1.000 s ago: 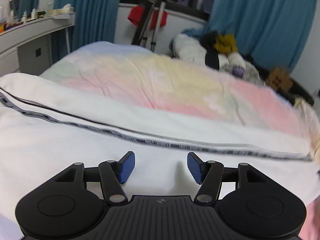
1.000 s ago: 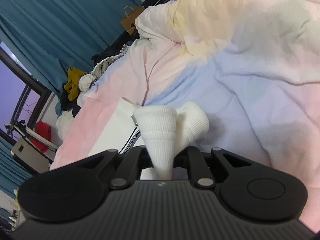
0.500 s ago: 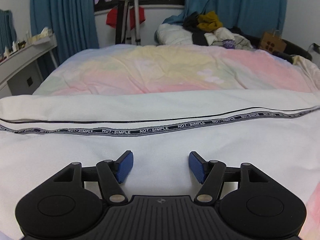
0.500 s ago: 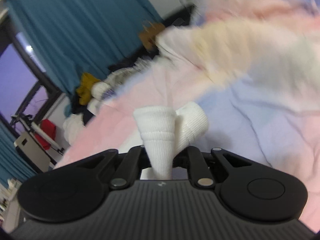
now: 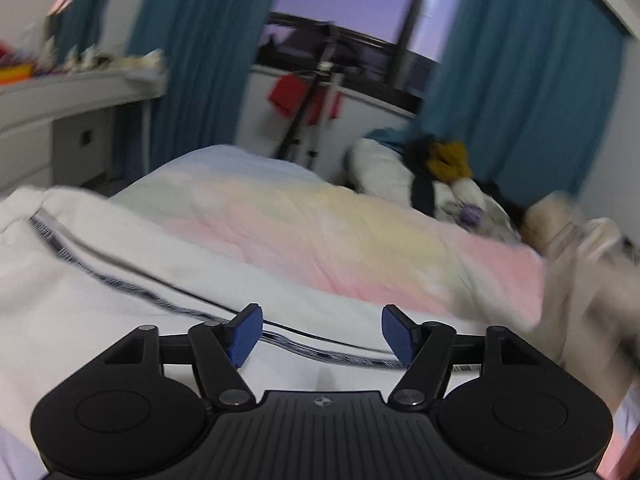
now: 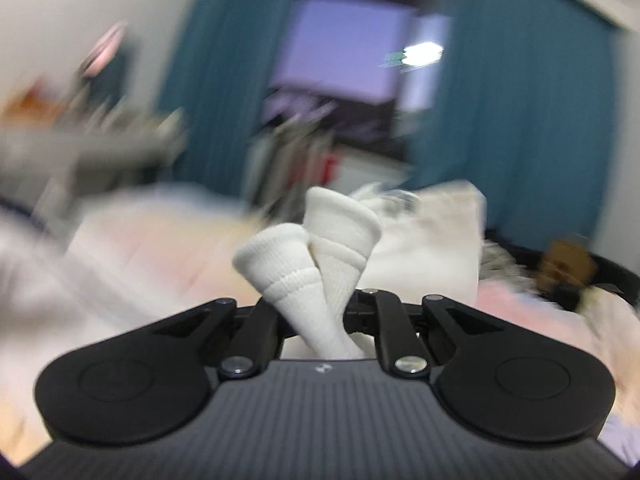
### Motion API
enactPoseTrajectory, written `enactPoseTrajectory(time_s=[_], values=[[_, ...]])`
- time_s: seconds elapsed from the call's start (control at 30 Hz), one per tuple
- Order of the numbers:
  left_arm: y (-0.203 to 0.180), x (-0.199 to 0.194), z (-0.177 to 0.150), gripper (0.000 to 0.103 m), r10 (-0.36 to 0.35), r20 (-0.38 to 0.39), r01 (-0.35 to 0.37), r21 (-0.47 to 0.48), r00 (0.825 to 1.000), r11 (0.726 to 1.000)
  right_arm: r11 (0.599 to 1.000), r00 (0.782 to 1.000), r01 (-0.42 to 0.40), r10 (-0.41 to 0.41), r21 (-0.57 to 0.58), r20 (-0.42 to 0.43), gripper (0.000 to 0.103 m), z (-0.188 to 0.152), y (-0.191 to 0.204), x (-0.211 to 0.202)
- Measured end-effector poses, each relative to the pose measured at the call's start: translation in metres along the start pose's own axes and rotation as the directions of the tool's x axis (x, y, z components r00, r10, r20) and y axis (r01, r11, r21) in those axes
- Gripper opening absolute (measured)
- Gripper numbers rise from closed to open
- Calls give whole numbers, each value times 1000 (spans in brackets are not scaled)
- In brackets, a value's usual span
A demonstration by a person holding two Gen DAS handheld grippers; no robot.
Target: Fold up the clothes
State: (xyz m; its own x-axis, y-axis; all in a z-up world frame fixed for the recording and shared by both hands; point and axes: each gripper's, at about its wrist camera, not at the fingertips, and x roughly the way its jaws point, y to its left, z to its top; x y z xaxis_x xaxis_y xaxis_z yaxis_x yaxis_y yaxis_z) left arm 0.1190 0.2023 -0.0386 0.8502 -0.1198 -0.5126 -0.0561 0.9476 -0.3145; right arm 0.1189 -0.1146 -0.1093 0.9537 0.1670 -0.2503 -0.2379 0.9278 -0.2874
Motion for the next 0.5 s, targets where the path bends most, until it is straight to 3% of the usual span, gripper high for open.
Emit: enactPoseTrajectory(time_s=[0.07, 0.2, 0.33, 0.5], values=[[1, 7, -2, 69, 7, -22, -7, -7, 1000, 1000, 993, 991, -89, 81, -76, -104, 12, -23, 33, 17], [2, 22, -6, 68, 20, -65, -20, -8, 998, 1000, 988, 973, -141, 128, -57, -191, 12, -42, 48, 31], [-10, 33, -11, 68, -3, -76, 5, 38, 997, 999, 989, 975, -148, 149, 22, -164, 12, -34, 33, 28], [-27, 34, -15, 69, -33, -80, 40, 84, 996, 996, 986, 972, -161, 165, 38, -165, 12, -36, 33, 27]])
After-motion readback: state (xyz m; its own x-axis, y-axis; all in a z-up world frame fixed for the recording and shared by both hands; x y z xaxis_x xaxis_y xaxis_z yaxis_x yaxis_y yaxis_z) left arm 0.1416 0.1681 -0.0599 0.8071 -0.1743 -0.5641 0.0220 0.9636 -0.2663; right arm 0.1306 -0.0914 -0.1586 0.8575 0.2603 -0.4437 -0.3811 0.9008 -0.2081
